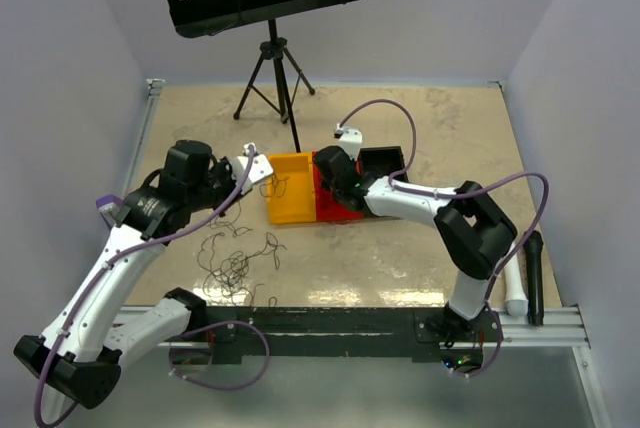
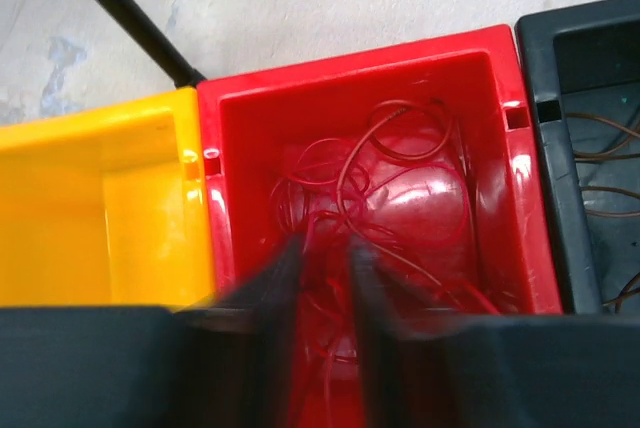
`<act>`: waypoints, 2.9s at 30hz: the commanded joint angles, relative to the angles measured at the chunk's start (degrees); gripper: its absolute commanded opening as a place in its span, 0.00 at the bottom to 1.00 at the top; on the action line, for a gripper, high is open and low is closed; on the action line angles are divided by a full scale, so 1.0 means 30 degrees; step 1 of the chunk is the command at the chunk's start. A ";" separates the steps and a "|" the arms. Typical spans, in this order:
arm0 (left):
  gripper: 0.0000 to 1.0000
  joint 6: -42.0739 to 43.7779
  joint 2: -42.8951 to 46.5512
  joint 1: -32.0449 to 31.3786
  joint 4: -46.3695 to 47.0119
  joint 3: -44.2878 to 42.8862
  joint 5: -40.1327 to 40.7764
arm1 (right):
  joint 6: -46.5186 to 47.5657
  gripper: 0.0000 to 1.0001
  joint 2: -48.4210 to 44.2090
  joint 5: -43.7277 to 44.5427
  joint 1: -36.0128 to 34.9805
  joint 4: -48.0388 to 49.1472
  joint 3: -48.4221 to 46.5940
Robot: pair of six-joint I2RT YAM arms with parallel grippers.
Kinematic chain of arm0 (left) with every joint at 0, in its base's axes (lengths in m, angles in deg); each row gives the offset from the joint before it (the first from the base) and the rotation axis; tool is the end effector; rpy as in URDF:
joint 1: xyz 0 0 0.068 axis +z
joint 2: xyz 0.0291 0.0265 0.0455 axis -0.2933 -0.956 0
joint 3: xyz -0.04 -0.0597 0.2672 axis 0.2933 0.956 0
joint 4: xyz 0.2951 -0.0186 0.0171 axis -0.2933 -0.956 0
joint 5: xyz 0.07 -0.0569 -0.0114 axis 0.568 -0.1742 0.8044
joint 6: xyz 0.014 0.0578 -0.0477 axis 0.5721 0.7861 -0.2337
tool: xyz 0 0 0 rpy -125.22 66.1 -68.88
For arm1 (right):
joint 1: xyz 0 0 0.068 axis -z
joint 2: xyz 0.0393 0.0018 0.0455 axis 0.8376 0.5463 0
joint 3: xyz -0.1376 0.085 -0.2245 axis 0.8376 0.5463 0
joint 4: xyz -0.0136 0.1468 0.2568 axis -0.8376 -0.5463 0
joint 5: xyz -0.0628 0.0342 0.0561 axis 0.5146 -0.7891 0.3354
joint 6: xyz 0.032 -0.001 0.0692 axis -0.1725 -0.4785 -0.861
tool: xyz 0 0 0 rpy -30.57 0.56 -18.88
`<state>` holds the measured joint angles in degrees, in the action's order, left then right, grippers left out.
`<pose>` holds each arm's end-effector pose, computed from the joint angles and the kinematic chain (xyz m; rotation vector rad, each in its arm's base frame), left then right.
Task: Untangle the cables
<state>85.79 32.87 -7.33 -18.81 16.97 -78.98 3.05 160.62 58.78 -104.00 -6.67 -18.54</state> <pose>0.2089 -0.1097 0.3349 1.1538 1.9257 -0.1703 0.3284 0.2993 0.1712 0.1693 2.1155 0.2033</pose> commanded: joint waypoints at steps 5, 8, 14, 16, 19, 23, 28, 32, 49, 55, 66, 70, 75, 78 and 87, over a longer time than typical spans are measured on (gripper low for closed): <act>0.00 -0.1515 -0.0748 0.0129 0.0046 -0.4764 -0.0320 | 0.0328 0.63 -0.5475 -0.2613 0.0353 0.3409 0.1730; 0.00 -0.1807 -0.1070 0.0100 -0.0071 -0.5906 0.0061 | 0.1089 0.65 -0.7264 -0.3492 0.0353 0.4113 0.2228; 0.00 -0.1867 -0.1275 0.0100 0.0134 -0.9037 0.0328 | 0.2173 0.67 -1.0810 -0.5366 0.0294 0.6455 0.4862; 0.00 -0.1721 -0.1567 0.0100 0.0075 -1.0298 -0.0140 | 0.2526 0.68 -1.1573 -0.5983 0.0265 0.7335 0.5596; 0.00 -0.1661 -0.2037 0.0100 0.0249 -1.1679 -0.0609 | 0.2528 0.68 -1.2102 -0.5753 0.0207 0.7048 0.5979; 0.00 -0.2391 -0.2096 0.0100 0.2294 -1.0953 -0.1546 | 0.2177 0.68 -1.3096 -0.4991 0.0236 0.6578 0.6214; 0.00 -0.4294 -0.2360 0.0100 0.4961 -0.8728 -0.3011 | 0.1270 0.67 -1.4882 -0.4111 0.0265 0.5993 0.6594; 0.00 -0.6111 -0.2387 0.0100 0.7600 -0.6850 -0.4298 | 0.0712 0.67 -1.6582 -0.3262 0.0265 0.5641 0.7004; 0.00 -0.6757 -0.4966 0.0071 1.0770 -0.5819 -0.3275 | 0.0213 0.66 -1.8549 -0.1971 0.0265 0.4556 0.8353; 0.00 -0.6877 -0.4880 0.0070 1.0183 -0.8280 -0.2929 | 0.0095 0.66 -1.8636 -0.2000 0.0294 0.4351 0.8149; 0.00 -0.6787 -0.5144 0.0070 1.0036 -1.0423 -0.1988 | -0.0051 0.66 -1.9076 -0.1825 0.0294 0.3883 0.8060; 0.00 -0.7519 -0.4792 0.0070 1.0591 -0.8641 -0.2310 | 0.0066 0.66 -1.9252 -0.1620 0.0294 0.3589 0.7943; 0.00 -0.8457 -0.4762 -0.0075 1.1529 -0.6323 -0.2459 | 0.0183 0.66 -1.9603 -0.1473 0.0294 0.3501 0.7972; 0.00 -0.8955 -0.5346 -0.0222 1.1442 -0.6145 -0.2457 | 0.0183 0.65 -1.9603 -0.1444 0.0294 0.3472 0.8030; 0.00 -0.8403 -0.5817 -0.0690 1.1618 -0.6465 -0.2224 | 0.0066 0.65 -1.9779 -0.1473 0.0294 0.3443 0.8411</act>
<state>60.50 15.29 -8.40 13.19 -0.82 -86.15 3.37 102.57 53.11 -103.06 3.19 6.38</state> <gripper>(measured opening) 0.013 0.653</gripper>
